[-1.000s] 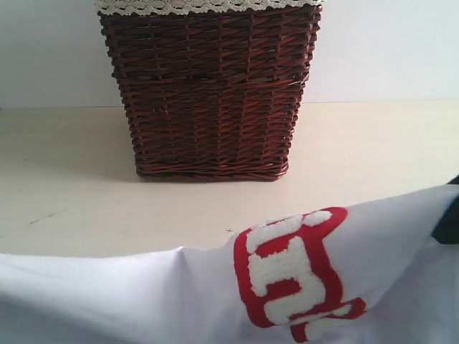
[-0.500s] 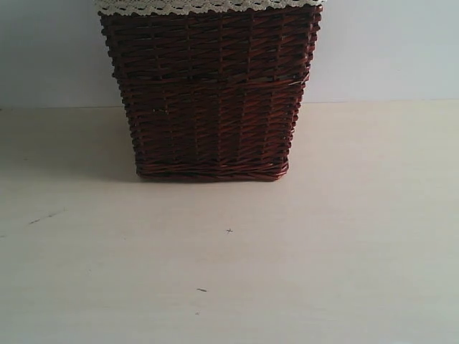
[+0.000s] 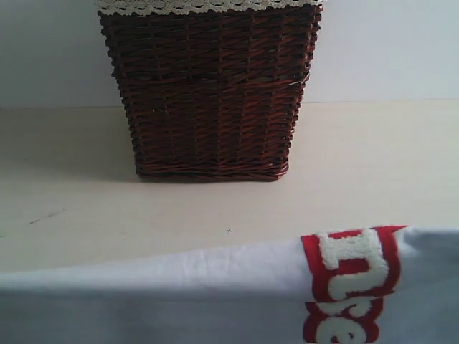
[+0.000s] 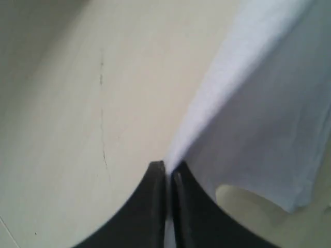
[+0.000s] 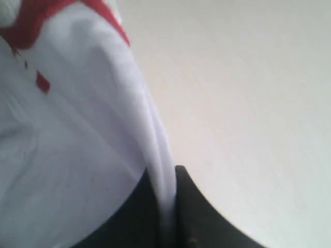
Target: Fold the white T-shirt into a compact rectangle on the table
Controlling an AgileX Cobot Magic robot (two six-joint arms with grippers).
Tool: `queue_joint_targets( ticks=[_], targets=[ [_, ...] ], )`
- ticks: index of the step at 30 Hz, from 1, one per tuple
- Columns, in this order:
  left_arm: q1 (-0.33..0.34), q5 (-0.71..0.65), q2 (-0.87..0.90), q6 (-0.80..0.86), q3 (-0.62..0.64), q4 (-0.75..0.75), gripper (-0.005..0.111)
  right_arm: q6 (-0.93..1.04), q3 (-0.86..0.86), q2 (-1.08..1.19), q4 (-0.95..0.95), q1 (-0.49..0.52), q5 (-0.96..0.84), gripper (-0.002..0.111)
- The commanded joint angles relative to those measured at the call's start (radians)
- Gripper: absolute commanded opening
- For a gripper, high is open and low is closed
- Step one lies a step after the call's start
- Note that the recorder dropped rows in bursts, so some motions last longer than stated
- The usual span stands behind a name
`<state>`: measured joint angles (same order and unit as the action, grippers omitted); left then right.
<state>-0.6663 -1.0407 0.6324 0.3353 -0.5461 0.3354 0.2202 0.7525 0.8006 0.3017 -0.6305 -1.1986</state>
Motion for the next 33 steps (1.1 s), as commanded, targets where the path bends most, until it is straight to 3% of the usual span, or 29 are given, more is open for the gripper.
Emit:
queue_joint_targets(
  ticks=[1,5,8,14,20,24,28,31,33],
  targets=[
    [0.017,0.381,0.090,-0.220,0.205,0.283,0.000,-0.126,-0.146,0.194,0.235,0.065,0.288,0.000],
    [0.019,0.477,0.161,-0.550,0.253,0.671,0.000,-0.316,-0.156,0.351,0.373,0.181,0.571,0.000],
    [0.042,0.529,0.241,-0.681,0.266,0.854,0.000,-0.338,-0.139,0.458,0.426,0.245,0.681,0.000],
    [0.233,0.792,0.487,-0.801,0.244,1.147,0.000,-0.392,-0.111,0.635,0.493,0.332,0.791,0.000],
    [0.395,0.815,0.741,-0.900,0.070,1.227,0.000,-0.517,-0.061,0.768,0.672,0.369,0.845,0.000],
    [0.442,0.867,0.872,-0.919,-0.020,1.225,0.009,-0.627,-0.025,0.842,0.863,0.390,0.833,0.002],
    [0.448,0.878,0.988,-0.933,-0.090,1.214,0.034,-0.774,0.016,0.899,0.939,0.413,0.855,0.019],
    [0.448,0.870,1.034,-0.974,-0.126,1.203,0.053,-0.797,0.026,0.926,0.942,0.415,0.854,0.045],
    [0.448,0.851,1.044,-1.010,-0.144,1.198,0.057,-0.797,0.026,0.930,0.977,0.415,0.859,0.066]
  ],
)
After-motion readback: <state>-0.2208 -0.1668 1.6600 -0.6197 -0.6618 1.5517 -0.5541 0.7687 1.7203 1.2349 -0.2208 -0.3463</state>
